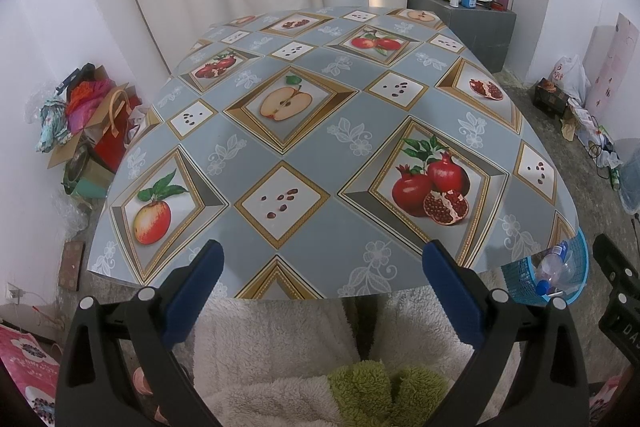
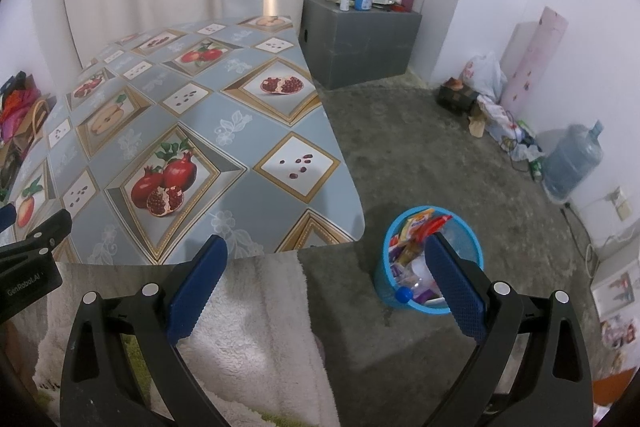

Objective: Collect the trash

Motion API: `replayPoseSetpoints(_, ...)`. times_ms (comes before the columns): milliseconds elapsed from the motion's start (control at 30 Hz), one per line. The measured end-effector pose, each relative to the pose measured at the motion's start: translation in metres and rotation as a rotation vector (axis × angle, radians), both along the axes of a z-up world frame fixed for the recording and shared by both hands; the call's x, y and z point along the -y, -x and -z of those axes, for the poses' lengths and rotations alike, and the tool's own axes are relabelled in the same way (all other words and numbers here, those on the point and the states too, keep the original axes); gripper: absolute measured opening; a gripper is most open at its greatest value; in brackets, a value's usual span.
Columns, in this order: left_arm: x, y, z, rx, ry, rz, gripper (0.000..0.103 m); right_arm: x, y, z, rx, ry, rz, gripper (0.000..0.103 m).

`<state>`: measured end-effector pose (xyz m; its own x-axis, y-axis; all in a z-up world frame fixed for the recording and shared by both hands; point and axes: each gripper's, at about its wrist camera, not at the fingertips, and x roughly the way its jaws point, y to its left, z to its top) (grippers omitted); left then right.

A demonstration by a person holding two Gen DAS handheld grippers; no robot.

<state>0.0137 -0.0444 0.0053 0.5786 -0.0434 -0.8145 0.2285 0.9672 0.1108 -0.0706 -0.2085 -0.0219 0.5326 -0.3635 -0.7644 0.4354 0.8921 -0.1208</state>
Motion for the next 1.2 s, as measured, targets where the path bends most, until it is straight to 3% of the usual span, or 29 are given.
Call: replayPoseSetpoints(1200,-0.0003,0.0006,0.0001,-0.003,-0.002,0.0,0.097,-0.0018,0.0002,0.0005,0.002,0.001,0.003,0.095)
